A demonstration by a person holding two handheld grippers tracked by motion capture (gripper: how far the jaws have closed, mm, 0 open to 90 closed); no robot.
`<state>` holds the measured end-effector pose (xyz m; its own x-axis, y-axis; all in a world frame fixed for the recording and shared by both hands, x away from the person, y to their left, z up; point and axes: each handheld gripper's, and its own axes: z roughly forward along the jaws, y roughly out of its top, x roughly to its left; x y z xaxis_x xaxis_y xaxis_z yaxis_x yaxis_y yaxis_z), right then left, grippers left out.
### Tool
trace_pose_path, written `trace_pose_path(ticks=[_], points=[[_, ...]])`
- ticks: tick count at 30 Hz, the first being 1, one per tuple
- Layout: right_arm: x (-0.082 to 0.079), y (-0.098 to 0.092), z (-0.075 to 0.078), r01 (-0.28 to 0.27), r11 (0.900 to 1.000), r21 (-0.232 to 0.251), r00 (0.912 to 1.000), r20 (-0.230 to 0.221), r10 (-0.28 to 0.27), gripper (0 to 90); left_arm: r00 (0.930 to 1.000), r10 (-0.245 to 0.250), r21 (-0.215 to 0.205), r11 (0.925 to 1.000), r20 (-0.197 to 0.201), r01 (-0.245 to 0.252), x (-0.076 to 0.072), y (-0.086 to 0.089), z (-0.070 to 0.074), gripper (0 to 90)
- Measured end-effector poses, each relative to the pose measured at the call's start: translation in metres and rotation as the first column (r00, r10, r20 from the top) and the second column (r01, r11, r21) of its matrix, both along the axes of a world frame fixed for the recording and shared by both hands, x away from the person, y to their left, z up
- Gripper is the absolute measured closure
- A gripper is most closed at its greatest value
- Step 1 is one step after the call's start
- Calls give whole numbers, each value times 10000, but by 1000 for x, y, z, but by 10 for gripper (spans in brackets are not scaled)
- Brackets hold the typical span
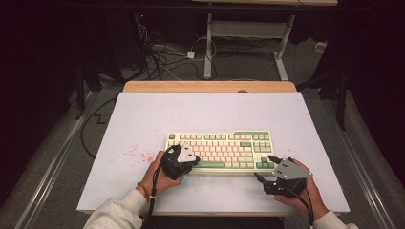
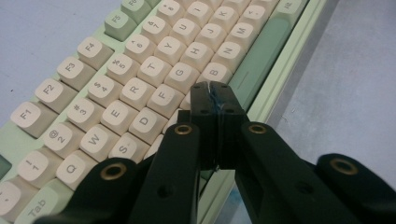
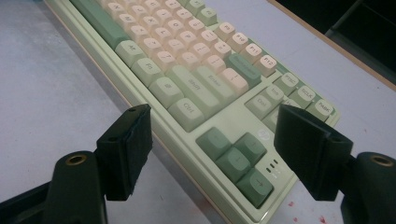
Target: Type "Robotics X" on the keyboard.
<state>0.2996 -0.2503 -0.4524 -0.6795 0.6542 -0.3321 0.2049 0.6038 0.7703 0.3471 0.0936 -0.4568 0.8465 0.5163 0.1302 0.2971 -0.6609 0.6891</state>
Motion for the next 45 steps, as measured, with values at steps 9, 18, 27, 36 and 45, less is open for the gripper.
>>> trace_pose_path(ticks=[9,18,27,36,45], points=[[0,1,-1,-47,9999,-124,10000,-24,47,281,9996,-179,296,9994,-201,185,2,-3,-4,866],[0,0,-1,-47,9999,-126,10000,-35,47,280,9997,-104,103,9999,241,102,0,3,8,843],[0,-1,0,-14,10000,-70,10000,-20,14,280,9973,291,-187,9994,674,-279,1,16,18,768],[1,-1,0,-5,10000,-74,10000,-13,5,280,9928,613,-104,9981,1033,-605,2,27,20,622],[1,-2,0,36,10000,-60,10000,-7,-36,281,9872,914,-120,9958,1309,-907,-2,33,20,368]])
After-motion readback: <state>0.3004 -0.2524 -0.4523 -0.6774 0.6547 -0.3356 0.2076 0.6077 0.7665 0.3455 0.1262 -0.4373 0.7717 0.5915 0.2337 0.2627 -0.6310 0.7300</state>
